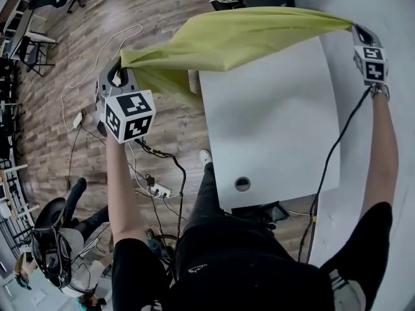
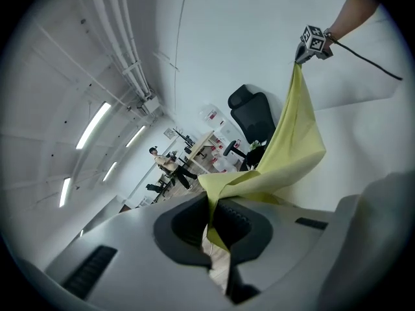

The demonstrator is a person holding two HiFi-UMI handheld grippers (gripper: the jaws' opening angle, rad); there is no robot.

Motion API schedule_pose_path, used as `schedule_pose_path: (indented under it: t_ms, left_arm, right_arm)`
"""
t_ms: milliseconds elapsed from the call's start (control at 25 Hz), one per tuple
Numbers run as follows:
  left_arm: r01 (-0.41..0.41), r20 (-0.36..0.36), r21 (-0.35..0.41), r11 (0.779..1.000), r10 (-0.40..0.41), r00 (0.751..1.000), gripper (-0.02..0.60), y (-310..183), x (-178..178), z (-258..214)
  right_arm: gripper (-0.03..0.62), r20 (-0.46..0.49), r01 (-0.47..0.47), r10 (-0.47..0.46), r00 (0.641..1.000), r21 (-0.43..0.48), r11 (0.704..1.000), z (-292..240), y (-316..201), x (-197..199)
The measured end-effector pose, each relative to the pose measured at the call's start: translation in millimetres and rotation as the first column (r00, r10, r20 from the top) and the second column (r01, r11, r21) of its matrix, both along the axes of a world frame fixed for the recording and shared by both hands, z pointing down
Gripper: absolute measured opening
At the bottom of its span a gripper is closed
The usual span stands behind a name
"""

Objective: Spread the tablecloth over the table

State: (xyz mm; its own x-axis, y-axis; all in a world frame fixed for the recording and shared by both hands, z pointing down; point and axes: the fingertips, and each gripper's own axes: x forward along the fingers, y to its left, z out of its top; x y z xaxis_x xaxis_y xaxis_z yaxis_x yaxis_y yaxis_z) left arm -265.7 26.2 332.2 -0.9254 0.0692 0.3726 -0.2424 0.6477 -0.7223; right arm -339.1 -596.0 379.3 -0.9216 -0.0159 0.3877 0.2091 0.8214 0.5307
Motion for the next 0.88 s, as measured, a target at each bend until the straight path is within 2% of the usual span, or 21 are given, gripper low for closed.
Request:
schedule_pose_path:
  t_ms: [320,680,880]
  left_arm:
    - [0.015,-0.002,-0.044,0.999,-0.015,1.000,0.008,-34.1,-2.2,-3.3]
    - [0.034,-0.028,-0.056,0.998,-0.036,0.999,0.008,-59.8,2.7,5.2]
    - [0.022,-0.037,-0.068,0.997,-0.025,0.999,0.008,-80.4,5.9,7.5]
  right_arm:
    - [0.009,0.019,-0.032,0.032,0.999,-0.033,0.999,-3.5,-59.4,-20.5]
    - [0.009,0.045,-0.046,0.045,0.998,0.023,0.999,-26.5,-112.9,-34.3]
    - [0.009,0.061,-0.092,0.091,0.994,0.024,0.995,-37.1,-149.7,-24.2]
